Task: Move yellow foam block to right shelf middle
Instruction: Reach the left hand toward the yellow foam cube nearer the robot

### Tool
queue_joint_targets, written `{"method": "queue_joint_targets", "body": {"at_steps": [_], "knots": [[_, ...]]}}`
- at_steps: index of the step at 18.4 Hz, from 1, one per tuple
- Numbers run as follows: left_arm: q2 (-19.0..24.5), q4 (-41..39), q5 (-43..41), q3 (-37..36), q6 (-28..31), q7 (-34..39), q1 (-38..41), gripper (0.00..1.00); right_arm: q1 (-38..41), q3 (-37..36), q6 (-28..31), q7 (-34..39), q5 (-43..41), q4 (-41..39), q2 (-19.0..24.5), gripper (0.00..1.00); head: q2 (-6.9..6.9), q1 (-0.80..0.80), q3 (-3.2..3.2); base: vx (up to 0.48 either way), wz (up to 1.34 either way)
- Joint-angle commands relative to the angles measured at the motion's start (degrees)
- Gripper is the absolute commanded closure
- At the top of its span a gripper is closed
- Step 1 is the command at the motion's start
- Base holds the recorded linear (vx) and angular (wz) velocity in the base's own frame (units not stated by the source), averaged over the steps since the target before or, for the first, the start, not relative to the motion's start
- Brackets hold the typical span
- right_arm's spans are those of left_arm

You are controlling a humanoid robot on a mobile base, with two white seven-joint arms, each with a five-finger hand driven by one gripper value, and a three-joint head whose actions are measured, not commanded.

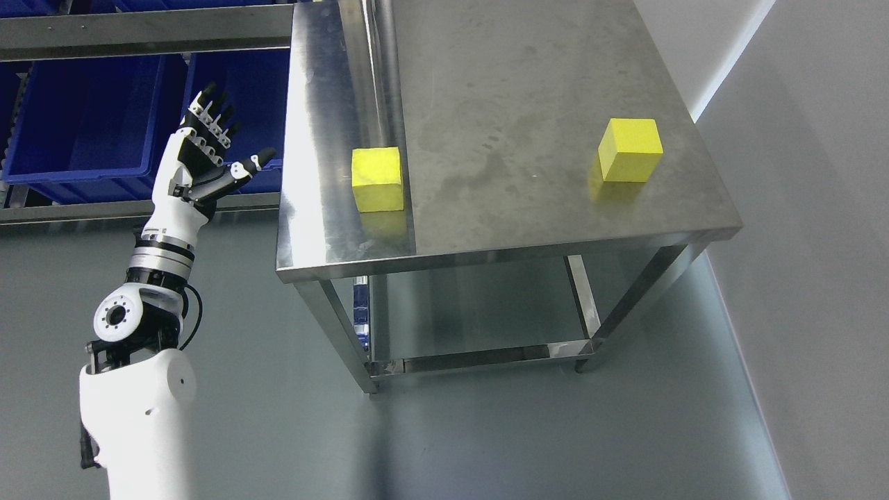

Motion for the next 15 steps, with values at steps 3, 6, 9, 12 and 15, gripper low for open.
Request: {"method": "queue_joint_targets", "body": {"at_steps": [3, 6, 9, 12, 15], "knots": [[0.5, -0.8, 0.1, 0.0, 0.0, -0.7, 0.2, 0.00, -0.1, 0.0, 0.4, 0.0, 0.0, -1.0, -1.0, 0.00, 0.00, 0.00, 0.00, 0.000, 0.00], [0.5, -1.1, 0.1, -0.6, -0.7, -3.3, 0.3, 0.00, -0.2, 0.0, 0.4, 0.0, 0.0, -1.0, -1.0, 0.00, 0.00, 0.00, 0.00, 0.000, 0.00], [1.8, -1.2, 0.1, -2.6, -2.5, -10.7, 0.3, 0.00, -0.1, 0.0, 0.4, 0.0, 0.0, -1.0, -1.0, 0.00, 0.00, 0.00, 0.00, 0.000, 0.00], [6.2, -0.8, 0.0, -8.9, -2.9, -13.4, 0.2, 0.00, -0.1, 0.0, 0.4, 0.0, 0.0, -1.0, -1.0, 0.00, 0.00, 0.00, 0.00, 0.000, 0.00], [8.1, -0.3, -2.4, -12.7, -2.6, -13.9, -1.1, 0.00, -0.1, 0.0, 0.4, 0.0, 0.0, -1.0, -1.0, 0.00, 0.00, 0.00, 0.00, 0.000, 0.00]]}}
